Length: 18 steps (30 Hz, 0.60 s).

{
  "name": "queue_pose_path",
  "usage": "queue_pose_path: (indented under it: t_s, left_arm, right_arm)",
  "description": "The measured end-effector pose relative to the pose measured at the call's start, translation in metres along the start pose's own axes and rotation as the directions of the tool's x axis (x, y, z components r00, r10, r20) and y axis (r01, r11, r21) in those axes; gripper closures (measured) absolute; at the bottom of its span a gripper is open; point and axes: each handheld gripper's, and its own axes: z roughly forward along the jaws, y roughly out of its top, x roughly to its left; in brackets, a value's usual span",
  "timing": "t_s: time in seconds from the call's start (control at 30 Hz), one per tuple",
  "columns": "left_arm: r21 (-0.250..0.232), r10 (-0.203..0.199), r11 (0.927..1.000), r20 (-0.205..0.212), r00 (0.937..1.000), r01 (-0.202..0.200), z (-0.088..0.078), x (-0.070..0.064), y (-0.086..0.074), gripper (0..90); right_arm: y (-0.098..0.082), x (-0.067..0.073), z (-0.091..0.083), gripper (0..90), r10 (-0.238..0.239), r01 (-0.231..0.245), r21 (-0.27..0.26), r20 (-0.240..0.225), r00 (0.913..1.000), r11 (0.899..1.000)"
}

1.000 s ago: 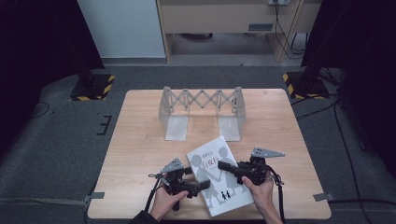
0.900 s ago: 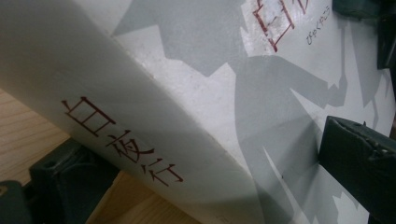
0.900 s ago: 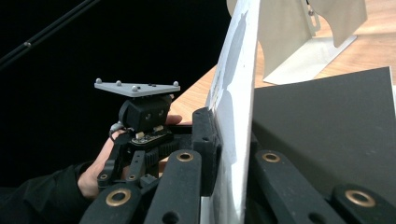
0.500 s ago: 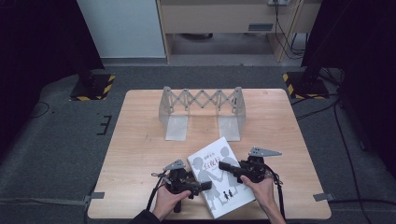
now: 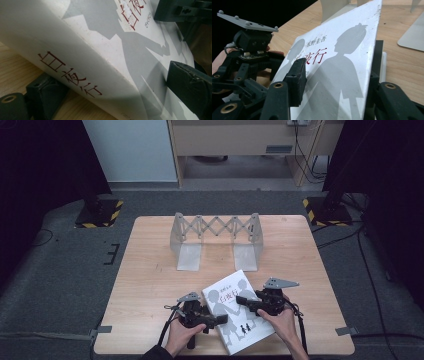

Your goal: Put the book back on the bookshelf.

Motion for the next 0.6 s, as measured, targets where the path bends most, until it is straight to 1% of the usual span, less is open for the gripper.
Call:
queue_pose_path:
  t_s: [0.07,0.13,0.23,0.3,0.37,0.6]
  left_arm:
    - [0.001,0.001,1.0,-0.001,1.0,-0.001,0.0001,-0.0001,0.0,5.1]
    - [0.003,0.003,1.0,-0.003,1.0,-0.003,0.0002,-0.0003,0.0,5.4]
    - [0.002,0.002,1.0,-0.006,1.0,-0.002,0.0003,-0.0006,-0.0002,5.6]
    - [0.001,0.001,1.0,-0.012,0.9999,-0.001,0.0004,-0.0011,-0.0004,5.8]
    - [0.001,0.004,1.0,-0.019,0.9998,-0.004,0.0007,-0.0018,-0.0005,6.1]
    - [-0.002,-0.007,1.0,-0.014,0.9999,0.007,0.0005,-0.0008,-0.0007,7.4]
  right_arm:
    - [-0.0006,-0.0018,-0.0006,45.9,-0.005,0.005,0.009,0.021,0.9998,1.0]
    - [-0.0013,-0.0037,-0.0009,45.2,0.007,-0.008,0.018,0.021,0.9998,1.0]
    - [-0.0022,-0.0051,-0.0005,43.6,0.005,-0.006,0.023,0.024,0.9997,1.0]
    - [-0.0021,-0.0058,-0.0008,41.9,-0.003,0.002,0.033,0.044,0.999,0.999]
    - [-0.0029,-0.0071,-0.0011,40.8,0.003,-0.005,0.048,0.055,0.9985,0.999]
    - [-0.0045,-0.0097,-0.0019,40.1,0.003,-0.007,0.055,0.068,0.9977,0.998]
